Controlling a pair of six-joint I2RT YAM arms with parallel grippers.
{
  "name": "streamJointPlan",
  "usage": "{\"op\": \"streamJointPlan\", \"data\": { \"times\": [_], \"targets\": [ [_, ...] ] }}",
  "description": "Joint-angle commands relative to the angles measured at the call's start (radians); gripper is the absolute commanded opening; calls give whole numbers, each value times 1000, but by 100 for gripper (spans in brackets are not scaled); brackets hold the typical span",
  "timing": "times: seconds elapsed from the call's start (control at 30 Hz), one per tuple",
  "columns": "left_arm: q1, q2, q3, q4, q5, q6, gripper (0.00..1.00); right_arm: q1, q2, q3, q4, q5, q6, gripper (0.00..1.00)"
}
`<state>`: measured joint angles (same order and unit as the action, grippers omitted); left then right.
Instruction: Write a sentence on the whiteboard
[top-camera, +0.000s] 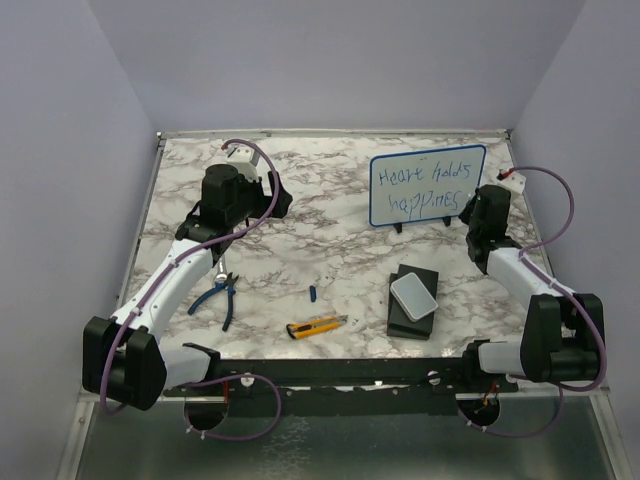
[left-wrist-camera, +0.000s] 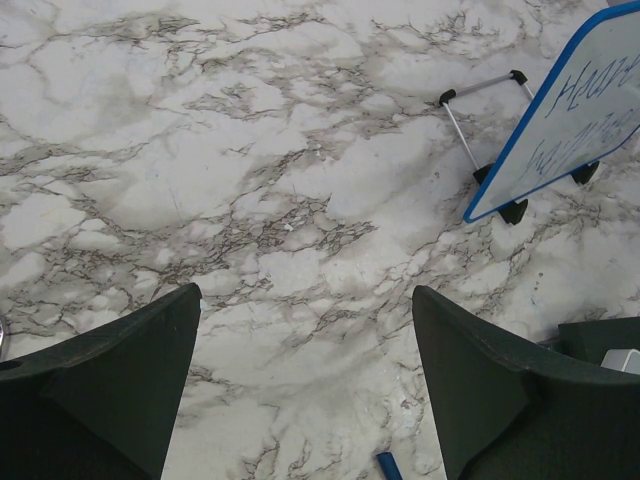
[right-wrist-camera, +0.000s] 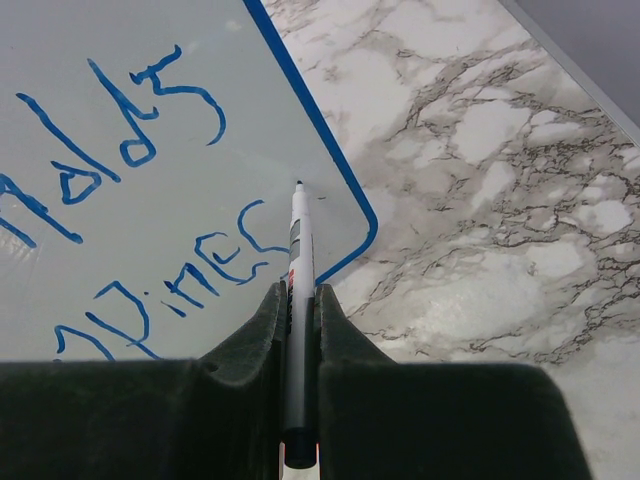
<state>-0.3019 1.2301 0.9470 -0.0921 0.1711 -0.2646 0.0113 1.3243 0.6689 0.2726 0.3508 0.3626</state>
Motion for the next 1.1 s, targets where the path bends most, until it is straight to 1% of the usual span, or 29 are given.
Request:
{"op": "streamJointPlan", "data": {
  "times": [0.0,0.2,0.63,0.77,1.07],
  "targets": [
    [6,-20,-14,17,-10,10,88,-5,10,15,49,-31,-24,1],
    [5,-18,-14,18,-10,10,88,-5,4,0,59,-72,-28,1],
    [5,-24,-14,17,-8,10,88,-5,20,-21,25,-128,-14,0],
    [5,-24,-14,17,-8,9,88,-5,35,-19,8,-124,-5,1],
    [5,-24,-14,17,-9,10,88,-5,63,-9,0,-54,11,0]
  ]
}}
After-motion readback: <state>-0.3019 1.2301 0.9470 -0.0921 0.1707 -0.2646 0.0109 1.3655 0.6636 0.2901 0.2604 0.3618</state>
